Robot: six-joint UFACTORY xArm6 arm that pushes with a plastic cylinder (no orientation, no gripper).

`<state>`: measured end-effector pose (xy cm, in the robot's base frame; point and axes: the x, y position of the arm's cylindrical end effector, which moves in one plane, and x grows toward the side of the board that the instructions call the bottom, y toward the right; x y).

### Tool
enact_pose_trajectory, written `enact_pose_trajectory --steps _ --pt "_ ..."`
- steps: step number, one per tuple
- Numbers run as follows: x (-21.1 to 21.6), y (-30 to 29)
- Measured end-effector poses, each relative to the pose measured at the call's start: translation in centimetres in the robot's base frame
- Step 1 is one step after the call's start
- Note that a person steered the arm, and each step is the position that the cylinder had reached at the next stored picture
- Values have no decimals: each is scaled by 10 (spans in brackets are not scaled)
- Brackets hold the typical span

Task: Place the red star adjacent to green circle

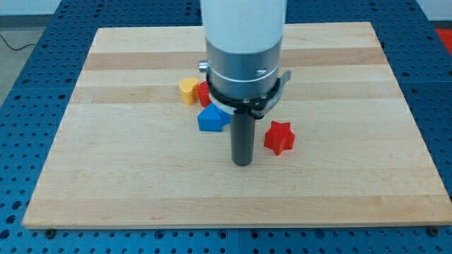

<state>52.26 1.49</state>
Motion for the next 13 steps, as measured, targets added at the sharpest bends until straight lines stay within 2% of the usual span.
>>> enact_pose_trajectory --steps 3,4,5,6,8,9,10,11,13 --pt "-43 48" --pt "-27 36" --pt "-9 49" --pt "-9 88" --pt "-47 80" --pt "-33 79" --pt "-16 115" --pt "-31 159" --pt "-66 144"
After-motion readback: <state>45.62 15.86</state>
